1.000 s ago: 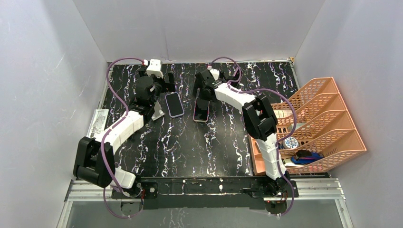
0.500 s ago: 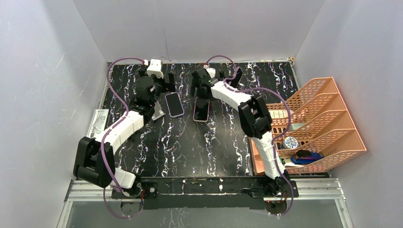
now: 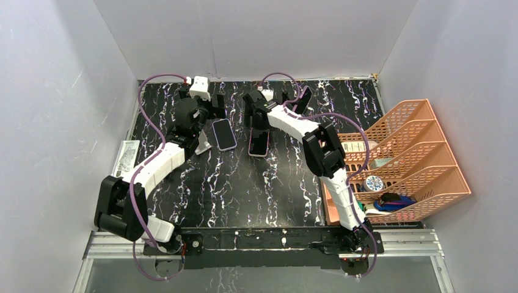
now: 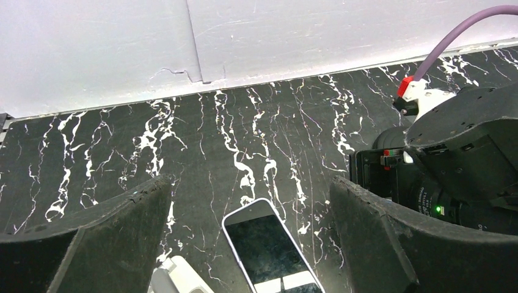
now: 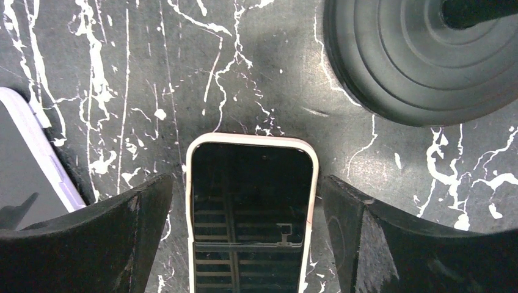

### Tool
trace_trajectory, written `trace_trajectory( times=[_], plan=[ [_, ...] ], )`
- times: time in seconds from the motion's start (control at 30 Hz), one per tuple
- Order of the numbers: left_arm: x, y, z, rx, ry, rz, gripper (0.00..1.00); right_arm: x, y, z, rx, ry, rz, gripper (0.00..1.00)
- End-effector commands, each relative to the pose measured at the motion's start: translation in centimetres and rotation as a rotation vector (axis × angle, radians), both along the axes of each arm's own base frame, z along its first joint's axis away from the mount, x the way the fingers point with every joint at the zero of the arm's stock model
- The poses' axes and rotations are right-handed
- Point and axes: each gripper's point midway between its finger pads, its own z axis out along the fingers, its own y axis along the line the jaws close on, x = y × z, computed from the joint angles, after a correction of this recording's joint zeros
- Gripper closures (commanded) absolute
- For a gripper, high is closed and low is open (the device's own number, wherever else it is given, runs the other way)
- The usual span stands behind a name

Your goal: Place the phone on the phone stand

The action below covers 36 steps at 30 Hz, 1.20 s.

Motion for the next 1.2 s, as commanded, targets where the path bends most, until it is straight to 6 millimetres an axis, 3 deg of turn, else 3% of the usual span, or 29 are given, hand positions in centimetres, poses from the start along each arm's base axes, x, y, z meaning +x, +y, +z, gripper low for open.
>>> trace_trajectory(
  times=[0.0,0.83,0.9,1.03,1.17],
  plan=[
    [-0.4,0.3,3.7,0.002,-0.080,0.011,0.02,-0.4,-0.7,-0.4,-0.055,0.008,0.002,0.01],
    [-0.3,0.2,3.1,0.030,-0.067,0.010,0.01,-1.3,-0.1,-3.7,-0.093,0.077,0.032,0.02],
    [-0.3,0.2,3.0,0.034,-0.065,0.013,0.02,-1.4,-0.2,-3.9,-0.102,0.079,0.037,0.07],
    [-0.3,-0.1,2.8,0.005,-0.064,0.008,0.02,-1.7,-0.4,-4.2,-0.104,0.083,0.057,0.29],
    [0.0,-1.1,1.7,-0.088,-0.034,-0.011,0.02,-2.0,-0.7,-4.3,-0.108,0.079,0.067,0.39]
  ],
)
